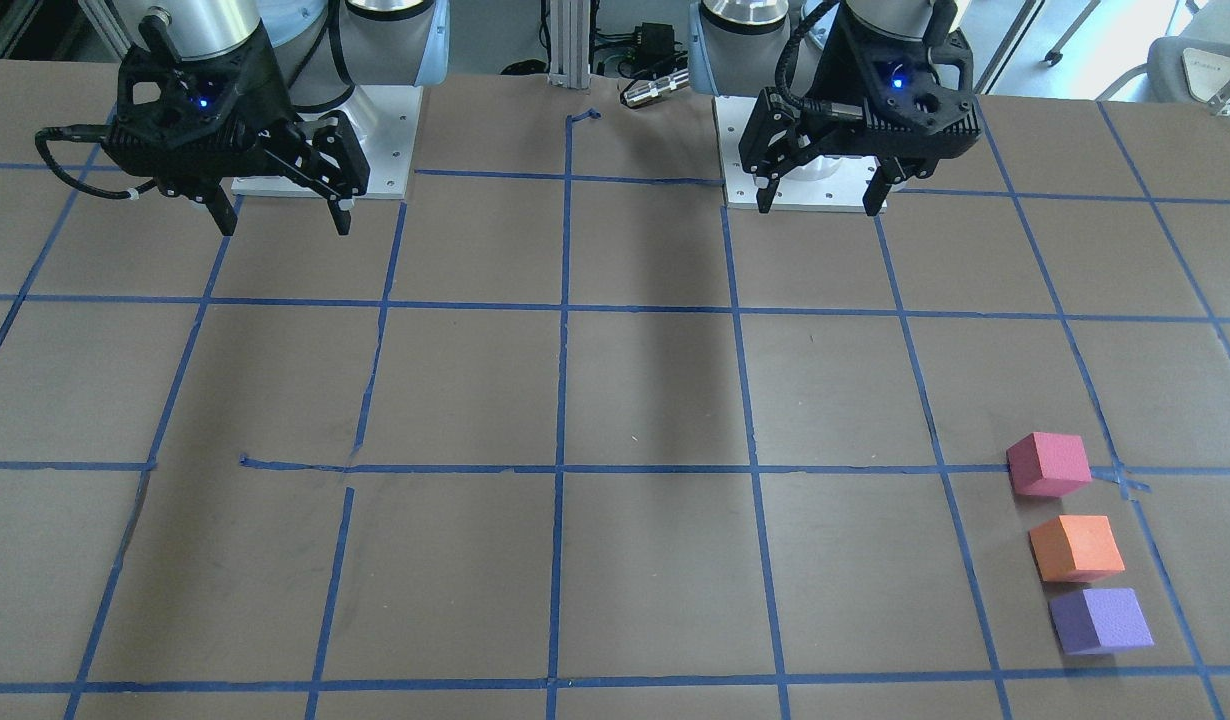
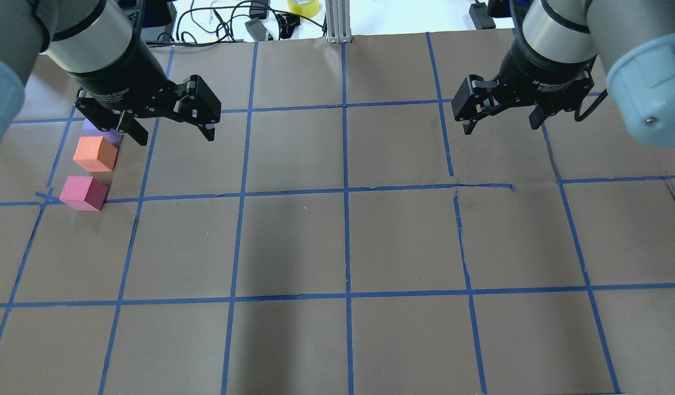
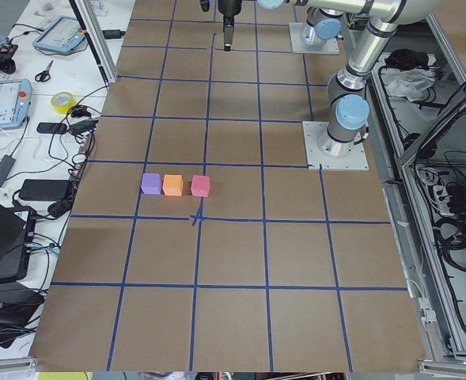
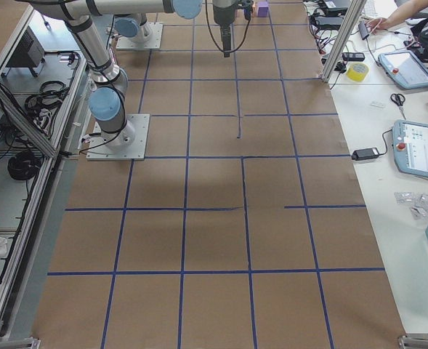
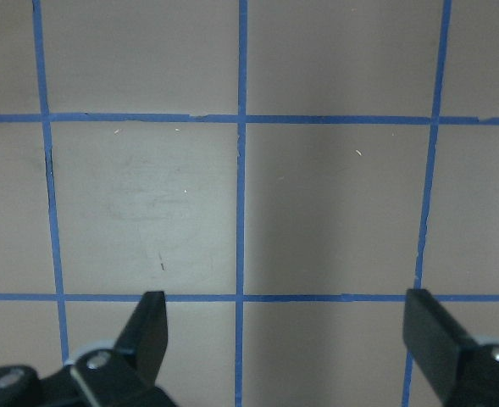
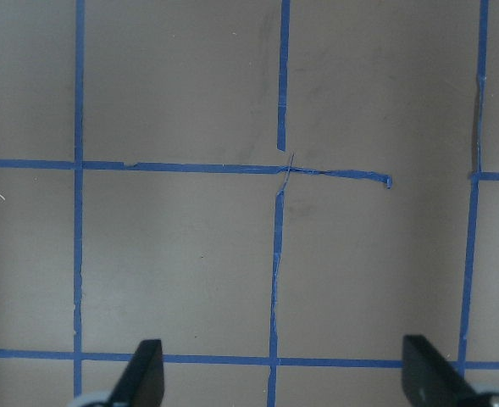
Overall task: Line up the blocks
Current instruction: 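Open the left gripper and lift it away from the cubes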
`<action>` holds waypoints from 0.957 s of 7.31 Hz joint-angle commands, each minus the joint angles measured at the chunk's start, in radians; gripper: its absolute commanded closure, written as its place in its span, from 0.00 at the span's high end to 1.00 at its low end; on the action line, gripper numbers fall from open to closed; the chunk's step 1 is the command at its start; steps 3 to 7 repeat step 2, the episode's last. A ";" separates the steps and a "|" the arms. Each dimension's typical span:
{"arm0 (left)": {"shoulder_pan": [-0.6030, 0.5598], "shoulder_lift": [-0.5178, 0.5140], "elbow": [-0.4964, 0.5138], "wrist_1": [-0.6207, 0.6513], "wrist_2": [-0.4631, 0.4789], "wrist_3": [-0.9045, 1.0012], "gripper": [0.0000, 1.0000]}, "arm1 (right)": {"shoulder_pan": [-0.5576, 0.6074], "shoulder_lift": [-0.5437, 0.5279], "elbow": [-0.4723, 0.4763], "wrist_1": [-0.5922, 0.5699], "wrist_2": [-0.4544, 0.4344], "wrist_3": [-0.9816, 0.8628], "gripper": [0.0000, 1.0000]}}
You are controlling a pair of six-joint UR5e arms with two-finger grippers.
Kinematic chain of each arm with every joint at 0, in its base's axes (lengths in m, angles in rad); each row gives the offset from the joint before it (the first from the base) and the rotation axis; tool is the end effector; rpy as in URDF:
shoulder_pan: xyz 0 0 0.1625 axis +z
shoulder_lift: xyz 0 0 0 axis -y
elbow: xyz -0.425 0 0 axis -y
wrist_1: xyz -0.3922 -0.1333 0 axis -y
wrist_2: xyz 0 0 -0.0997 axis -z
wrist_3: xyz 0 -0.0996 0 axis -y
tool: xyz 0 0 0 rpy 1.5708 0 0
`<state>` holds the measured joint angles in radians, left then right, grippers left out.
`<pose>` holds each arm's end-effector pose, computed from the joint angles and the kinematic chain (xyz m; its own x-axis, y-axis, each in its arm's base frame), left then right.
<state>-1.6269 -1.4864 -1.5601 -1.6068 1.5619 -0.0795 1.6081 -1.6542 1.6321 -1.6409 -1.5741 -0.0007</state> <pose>-0.1598 -0.4518 0.5297 -0.9996 -0.0227 0.0135 -0.0235 0.9980 -0.0582 0.1502 -0.4599 0.5047 -0.9993 -0.0377 0.0034 -0.0378 0.9950 -0.0921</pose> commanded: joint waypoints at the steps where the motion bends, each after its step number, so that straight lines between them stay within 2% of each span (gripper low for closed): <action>1: -0.001 0.012 0.000 -0.004 0.001 -0.002 1.00 | -0.001 0.001 0.000 0.001 0.000 -0.001 1.00; 7: -0.001 0.012 -0.012 -0.007 0.003 -0.002 1.00 | -0.001 -0.001 0.000 0.003 0.000 -0.001 1.00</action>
